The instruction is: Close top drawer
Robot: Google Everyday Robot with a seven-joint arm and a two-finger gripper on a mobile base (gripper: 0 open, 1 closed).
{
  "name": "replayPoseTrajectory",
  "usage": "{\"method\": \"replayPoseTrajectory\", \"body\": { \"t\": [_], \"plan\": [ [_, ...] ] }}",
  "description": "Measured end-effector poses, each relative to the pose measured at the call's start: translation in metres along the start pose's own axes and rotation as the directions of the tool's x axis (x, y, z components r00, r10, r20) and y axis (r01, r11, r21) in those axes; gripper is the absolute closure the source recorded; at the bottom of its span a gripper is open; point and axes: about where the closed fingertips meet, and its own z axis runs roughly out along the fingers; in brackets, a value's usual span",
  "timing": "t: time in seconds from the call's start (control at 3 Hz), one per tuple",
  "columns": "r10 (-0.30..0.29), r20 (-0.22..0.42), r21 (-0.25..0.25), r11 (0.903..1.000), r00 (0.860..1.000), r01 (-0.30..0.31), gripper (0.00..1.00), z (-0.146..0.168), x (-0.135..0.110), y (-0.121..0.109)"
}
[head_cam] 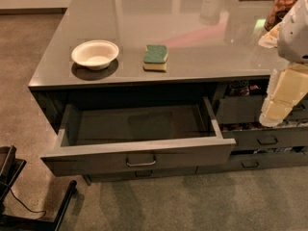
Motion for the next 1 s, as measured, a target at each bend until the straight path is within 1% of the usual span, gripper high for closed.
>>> {"method": "replayPoseTrajectory", "body": {
  "t": [0.33, 0.67, 1.0],
  "plan": [
    [0.000, 0.000, 0.000, 1.0000, 1.000, 0.000, 0.00, 0.000, 0.000, 0.000],
    [0.005, 0.013, 0.008, 1.0000, 1.000, -0.005, 0.19, 0.015, 0.004, 0.003],
    [0.009, 0.047, -0.001, 1.0000, 0.999, -0.009, 0.42, 0.052, 0.010, 0.014]
  ]
}}
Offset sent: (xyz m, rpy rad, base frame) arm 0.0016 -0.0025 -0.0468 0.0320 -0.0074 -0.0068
